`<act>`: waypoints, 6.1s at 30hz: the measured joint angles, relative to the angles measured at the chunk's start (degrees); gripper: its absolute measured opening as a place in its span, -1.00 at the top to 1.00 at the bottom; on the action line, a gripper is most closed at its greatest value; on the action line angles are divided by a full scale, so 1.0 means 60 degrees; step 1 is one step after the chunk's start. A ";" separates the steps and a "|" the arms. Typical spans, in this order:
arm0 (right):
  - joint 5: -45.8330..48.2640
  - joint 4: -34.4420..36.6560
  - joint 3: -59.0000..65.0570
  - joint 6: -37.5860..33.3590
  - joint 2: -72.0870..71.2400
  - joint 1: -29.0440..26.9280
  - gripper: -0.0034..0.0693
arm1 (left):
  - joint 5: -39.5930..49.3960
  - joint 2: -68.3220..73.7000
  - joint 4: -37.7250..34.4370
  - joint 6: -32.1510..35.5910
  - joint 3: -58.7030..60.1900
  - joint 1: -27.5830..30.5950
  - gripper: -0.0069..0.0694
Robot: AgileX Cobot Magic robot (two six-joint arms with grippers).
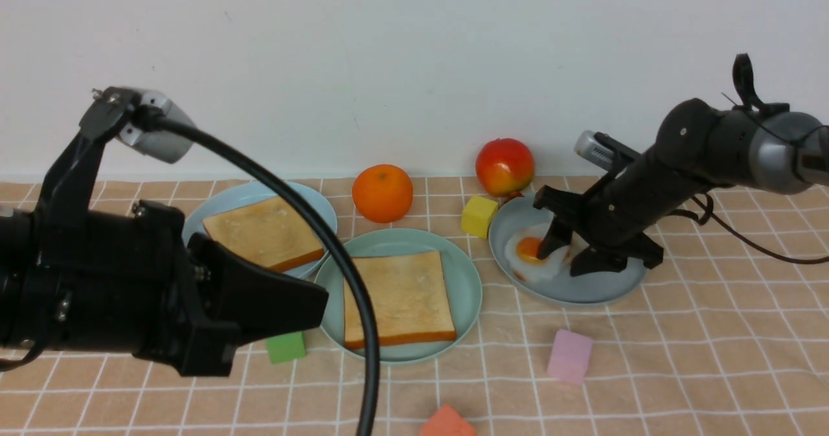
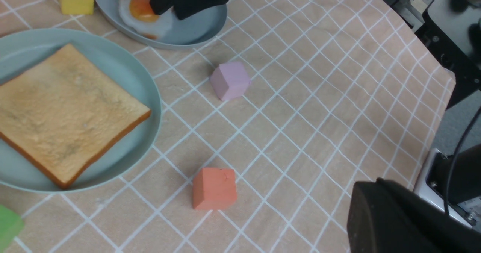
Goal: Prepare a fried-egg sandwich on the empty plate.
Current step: Use the right arm to grab a fried egg, then use the right arm to place the fried egg on the slice of bread in the middle, then use the left arm to grab a slice of bread, then use the left arm to place a slice of bread on the fried egg in the middle
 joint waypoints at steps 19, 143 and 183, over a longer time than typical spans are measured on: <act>0.0715 0.0035 -0.0018 -0.1133 -0.0661 -0.0560 0.88 | 0.0495 0.0000 -0.0010 0.0000 0.0000 0.0000 0.82; 0.3433 0.2027 0.3790 -0.9031 -1.0170 0.2288 0.89 | -0.2981 0.8809 0.2184 -0.6227 -0.4969 0.3069 0.80; 0.3527 0.2050 0.3790 -0.8687 -1.0170 0.2288 0.76 | -0.1842 0.8087 0.0167 -0.3782 -0.3759 0.0481 -0.35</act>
